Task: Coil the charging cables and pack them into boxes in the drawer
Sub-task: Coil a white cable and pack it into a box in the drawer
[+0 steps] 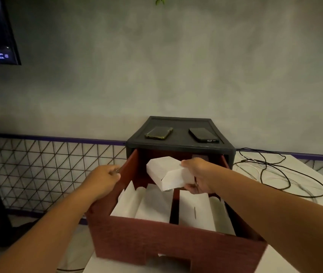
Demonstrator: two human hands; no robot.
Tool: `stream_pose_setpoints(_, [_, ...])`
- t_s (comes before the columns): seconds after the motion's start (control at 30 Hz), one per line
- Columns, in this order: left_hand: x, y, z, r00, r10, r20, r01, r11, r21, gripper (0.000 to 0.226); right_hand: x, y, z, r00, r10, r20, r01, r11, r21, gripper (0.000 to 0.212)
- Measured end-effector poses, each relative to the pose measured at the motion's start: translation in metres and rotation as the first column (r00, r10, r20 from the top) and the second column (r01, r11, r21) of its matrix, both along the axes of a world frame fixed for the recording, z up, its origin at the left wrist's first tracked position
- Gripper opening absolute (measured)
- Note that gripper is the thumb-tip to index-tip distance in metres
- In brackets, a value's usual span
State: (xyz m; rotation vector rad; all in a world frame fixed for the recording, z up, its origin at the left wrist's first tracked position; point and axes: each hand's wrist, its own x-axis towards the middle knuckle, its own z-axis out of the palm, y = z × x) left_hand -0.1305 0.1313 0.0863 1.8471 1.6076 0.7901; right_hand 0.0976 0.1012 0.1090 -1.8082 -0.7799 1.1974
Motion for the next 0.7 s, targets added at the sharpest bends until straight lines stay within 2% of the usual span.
stream_pose_setpoints(0.37, [-0.005, 0.021, -0.019, 0.992, -0.008, 0.129, 0.002, 0.999, 0.045, 0.030, -0.023, 0.092, -0.035, 0.996, 0.086, 0.015, -0.085, 0.995, -0.061, 0.039])
stream_pose_setpoints(0.57, [-0.006, 0.023, -0.024, 0.975, -0.028, 0.222, 0.023, 0.999, 0.026, 0.028, -0.014, 0.111, -0.025, 0.992, 0.111, 0.053, -0.108, 0.993, -0.045, 0.040])
stream_pose_setpoints(0.7, [-0.004, 0.023, -0.023, 0.972, -0.017, 0.233, 0.010, 0.999, 0.032, 0.027, -0.003, 0.119, -0.029, 0.980, 0.180, 0.082, -0.174, 0.982, -0.066, 0.048])
